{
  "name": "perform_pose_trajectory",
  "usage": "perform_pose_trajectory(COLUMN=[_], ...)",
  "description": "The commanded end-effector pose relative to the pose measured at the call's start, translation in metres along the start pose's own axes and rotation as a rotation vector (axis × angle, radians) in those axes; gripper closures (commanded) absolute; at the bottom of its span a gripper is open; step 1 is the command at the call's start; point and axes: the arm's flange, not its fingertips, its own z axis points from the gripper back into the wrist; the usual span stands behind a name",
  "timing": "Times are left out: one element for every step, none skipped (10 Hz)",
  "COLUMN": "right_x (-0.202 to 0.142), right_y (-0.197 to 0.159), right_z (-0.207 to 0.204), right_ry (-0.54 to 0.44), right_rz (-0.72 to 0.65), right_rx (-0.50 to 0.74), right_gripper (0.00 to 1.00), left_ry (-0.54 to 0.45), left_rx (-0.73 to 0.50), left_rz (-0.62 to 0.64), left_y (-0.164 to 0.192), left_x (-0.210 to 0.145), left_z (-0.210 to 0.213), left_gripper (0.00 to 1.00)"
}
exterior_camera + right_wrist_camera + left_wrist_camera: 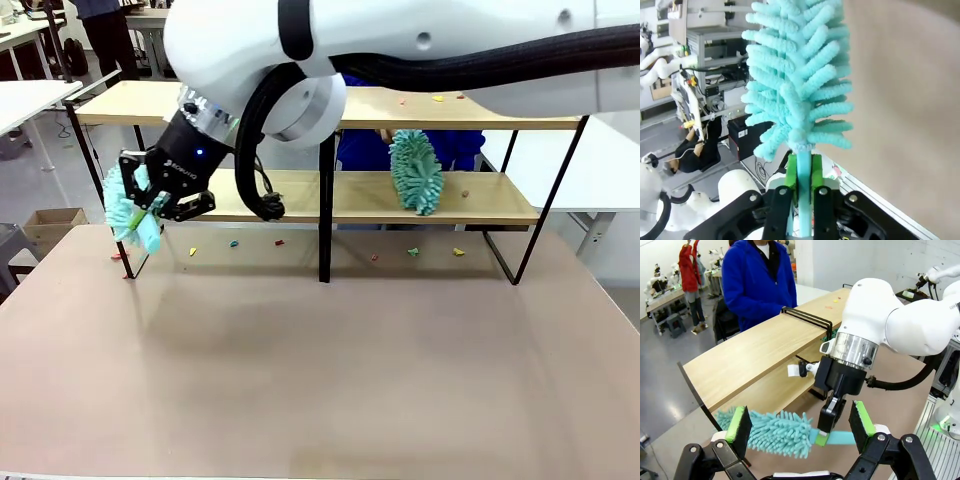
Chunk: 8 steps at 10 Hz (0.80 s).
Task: Clean the shelves.
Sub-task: Clean a randomly selected level of the Shelf with the Duster.
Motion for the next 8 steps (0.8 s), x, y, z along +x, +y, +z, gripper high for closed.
perform_pose_trajectory(right_x=[-0.022, -0.025, -0.029, -0.032, -0.033, -0.035, -0.045, -0.057], right_y=[-0.019, -0.022, -0.026, -0.031, -0.039, -0.045, -0.054, -0.064], right_z=[0.015, 0.025, 0.038, 0.051, 0.062, 0.069, 0.086, 0.107], right_ry=[-0.03, -0.023, -0.006, 0.039, 0.104, 0.154, 0.256, 0.301], right_rz=[-0.007, -0.007, 0.007, 0.022, 0.031, 0.027, 0.031, 0.043], right_rx=[0.029, 0.051, 0.072, 0.138, 0.206, 0.241, 0.245, 0.232], right_gripper=[0.88, 0.88, 0.88, 0.88, 0.88, 0.88, 0.88, 0.88], left_ry=[0.004, 0.004, 0.004, 0.004, 0.004, 0.004, 0.004, 0.004], left_rx=[0.007, 0.007, 0.007, 0.007, 0.007, 0.007, 0.007, 0.007], left_rz=[0.004, 0.004, 0.004, 0.004, 0.004, 0.004, 0.004, 0.004], left_y=[-0.001, -0.001, -0.001, -0.001, -0.001, -0.001, -0.001, -0.001], left_x=[-0.001, -0.001, -0.001, -0.001, -0.001, -0.001, -0.001, -0.001], left_z=[-0.002, -0.002, -0.002, -0.002, -0.002, -0.002, -0.002, -0.002], left_gripper=[0.0, 0.0, 0.0, 0.0, 0.0, 0.0, 0.0, 0.0])
